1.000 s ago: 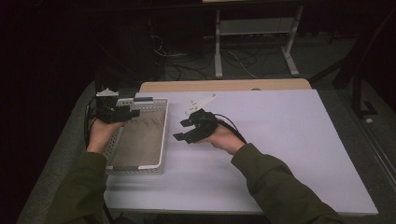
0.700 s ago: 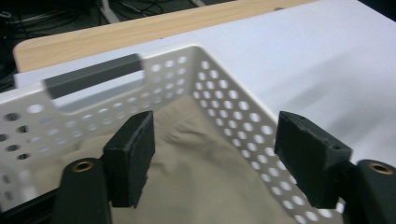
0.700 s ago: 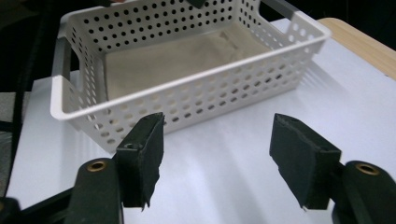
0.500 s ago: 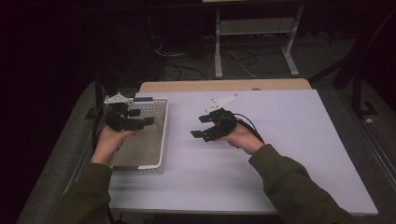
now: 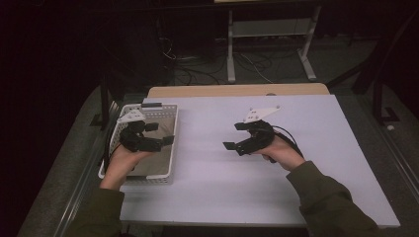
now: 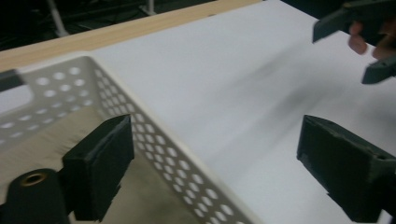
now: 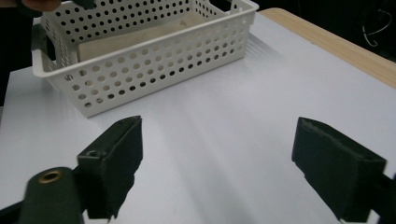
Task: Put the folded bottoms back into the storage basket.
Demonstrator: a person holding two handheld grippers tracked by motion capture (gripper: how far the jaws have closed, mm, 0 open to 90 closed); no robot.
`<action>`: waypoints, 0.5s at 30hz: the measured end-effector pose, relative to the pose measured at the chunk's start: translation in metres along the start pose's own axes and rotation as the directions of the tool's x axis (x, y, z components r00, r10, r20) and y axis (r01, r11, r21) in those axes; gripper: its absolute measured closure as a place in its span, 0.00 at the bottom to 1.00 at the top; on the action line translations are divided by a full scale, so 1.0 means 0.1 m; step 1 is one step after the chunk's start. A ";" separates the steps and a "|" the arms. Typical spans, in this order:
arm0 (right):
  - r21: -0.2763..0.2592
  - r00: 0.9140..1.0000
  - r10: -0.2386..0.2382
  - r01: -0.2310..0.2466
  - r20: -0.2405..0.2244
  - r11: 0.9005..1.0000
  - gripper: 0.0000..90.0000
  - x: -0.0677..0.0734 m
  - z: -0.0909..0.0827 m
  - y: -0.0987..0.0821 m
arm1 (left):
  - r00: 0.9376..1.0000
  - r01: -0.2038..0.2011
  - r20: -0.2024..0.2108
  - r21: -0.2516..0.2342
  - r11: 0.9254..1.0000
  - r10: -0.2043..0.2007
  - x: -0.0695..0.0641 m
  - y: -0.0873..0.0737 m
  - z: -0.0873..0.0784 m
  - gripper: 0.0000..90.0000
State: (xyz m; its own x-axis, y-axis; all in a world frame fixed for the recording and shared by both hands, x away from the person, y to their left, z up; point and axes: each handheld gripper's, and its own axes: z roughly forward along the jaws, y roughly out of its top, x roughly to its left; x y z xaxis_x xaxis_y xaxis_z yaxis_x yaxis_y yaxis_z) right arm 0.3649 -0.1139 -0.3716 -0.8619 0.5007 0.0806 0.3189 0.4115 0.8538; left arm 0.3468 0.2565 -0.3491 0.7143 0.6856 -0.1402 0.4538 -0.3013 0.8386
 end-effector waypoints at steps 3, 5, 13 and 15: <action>-0.007 1.000 0.004 -0.004 0.011 1.000 0.16 -0.02 -0.12 -0.08 | 1.000 -0.011 0.027 0.003 1.000 0.011 -0.10 -0.03 0.02 0.06; -0.021 1.000 0.011 -0.011 0.022 1.000 0.15 -0.03 -0.21 -0.13 | 0.998 -0.019 0.055 0.012 1.000 0.018 -0.17 -0.05 0.04 0.04; -0.030 0.997 0.031 -0.029 0.065 0.999 0.09 -0.03 -0.54 -0.35 | 0.992 -0.053 0.116 0.025 0.998 0.049 -0.38 -0.12 0.11 0.00; -0.028 0.997 0.036 -0.034 0.074 0.999 0.08 -0.03 -0.61 -0.41 | 0.992 -0.058 0.116 0.022 0.998 0.055 -0.41 -0.14 0.11 0.00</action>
State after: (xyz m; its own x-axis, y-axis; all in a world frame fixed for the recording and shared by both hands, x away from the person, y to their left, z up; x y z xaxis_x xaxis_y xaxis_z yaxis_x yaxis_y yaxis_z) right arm 0.3301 -0.1790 -0.3752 -0.8183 0.5701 0.0732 0.3368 0.3724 0.8648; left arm 0.3168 0.2248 -0.3611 0.7953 0.5864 -0.1539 0.4234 -0.3554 0.8334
